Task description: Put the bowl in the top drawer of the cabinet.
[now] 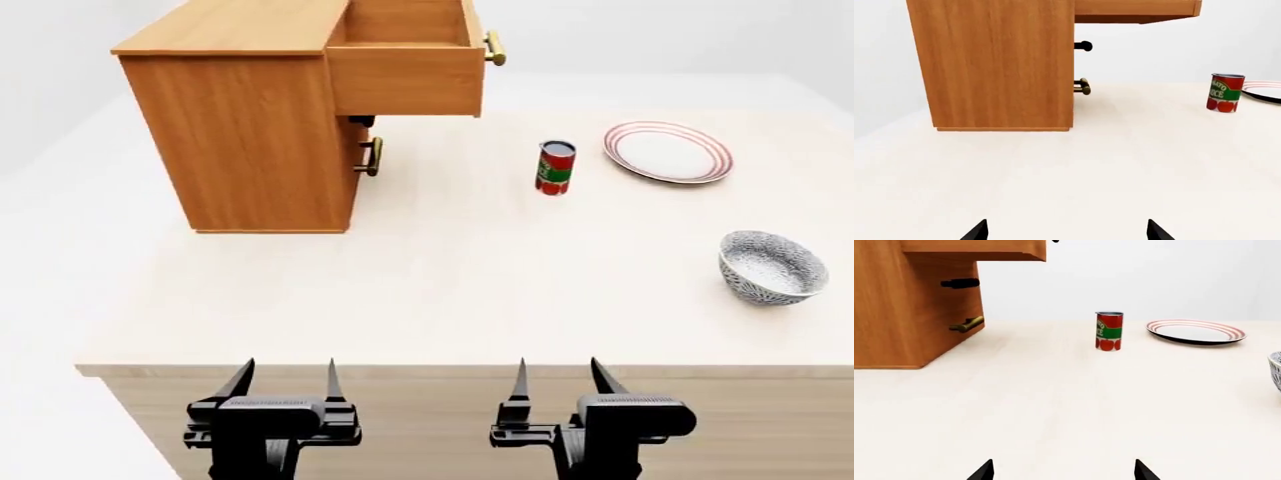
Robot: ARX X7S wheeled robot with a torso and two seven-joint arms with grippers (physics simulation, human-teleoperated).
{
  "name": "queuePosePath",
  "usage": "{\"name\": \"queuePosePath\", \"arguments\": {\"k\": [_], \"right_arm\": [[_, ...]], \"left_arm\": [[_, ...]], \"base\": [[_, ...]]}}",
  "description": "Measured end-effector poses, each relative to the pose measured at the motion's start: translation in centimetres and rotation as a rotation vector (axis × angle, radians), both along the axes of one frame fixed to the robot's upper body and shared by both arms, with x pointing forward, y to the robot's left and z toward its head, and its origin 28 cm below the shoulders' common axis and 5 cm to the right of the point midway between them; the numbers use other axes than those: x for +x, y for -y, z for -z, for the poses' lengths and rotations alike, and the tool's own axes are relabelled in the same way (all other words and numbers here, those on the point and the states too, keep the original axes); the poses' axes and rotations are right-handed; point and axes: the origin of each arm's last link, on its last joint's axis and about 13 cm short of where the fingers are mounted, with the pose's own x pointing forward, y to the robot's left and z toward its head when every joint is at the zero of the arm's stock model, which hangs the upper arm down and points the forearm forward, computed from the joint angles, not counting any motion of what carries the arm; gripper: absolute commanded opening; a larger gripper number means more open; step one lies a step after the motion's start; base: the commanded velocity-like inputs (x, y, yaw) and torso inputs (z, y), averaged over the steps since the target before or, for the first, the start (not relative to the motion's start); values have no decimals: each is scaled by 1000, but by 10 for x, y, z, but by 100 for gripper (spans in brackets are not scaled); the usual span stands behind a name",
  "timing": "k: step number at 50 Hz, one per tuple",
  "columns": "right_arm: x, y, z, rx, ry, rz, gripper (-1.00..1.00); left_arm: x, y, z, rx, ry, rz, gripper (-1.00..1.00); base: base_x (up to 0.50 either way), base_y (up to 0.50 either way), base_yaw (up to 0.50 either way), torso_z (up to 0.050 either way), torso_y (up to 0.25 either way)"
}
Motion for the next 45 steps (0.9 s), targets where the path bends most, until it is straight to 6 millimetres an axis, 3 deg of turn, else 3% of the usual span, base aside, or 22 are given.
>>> {"name": "queuePosePath", "arguments": {"k": [13, 22, 30, 45], "right_arm": [[2, 0, -2, 3, -11, 4, 100], [7, 4, -25, 5, -7, 10, 100], [7, 14, -71, 14, 27, 14, 100], [15, 33, -193, 15, 136, -49, 100]], "left_arm": [[1, 0, -4, 8, -2, 5, 100], [6, 0, -30, 22, 43, 40, 100], [9, -3, -75, 0, 100, 73, 100], [20, -19, -187, -47, 197, 163, 100]], "base": [[0, 84, 0, 0, 0], [0, 0, 0, 0, 0], [0, 0, 0, 0, 0], [0, 0, 0, 0, 0]]}}
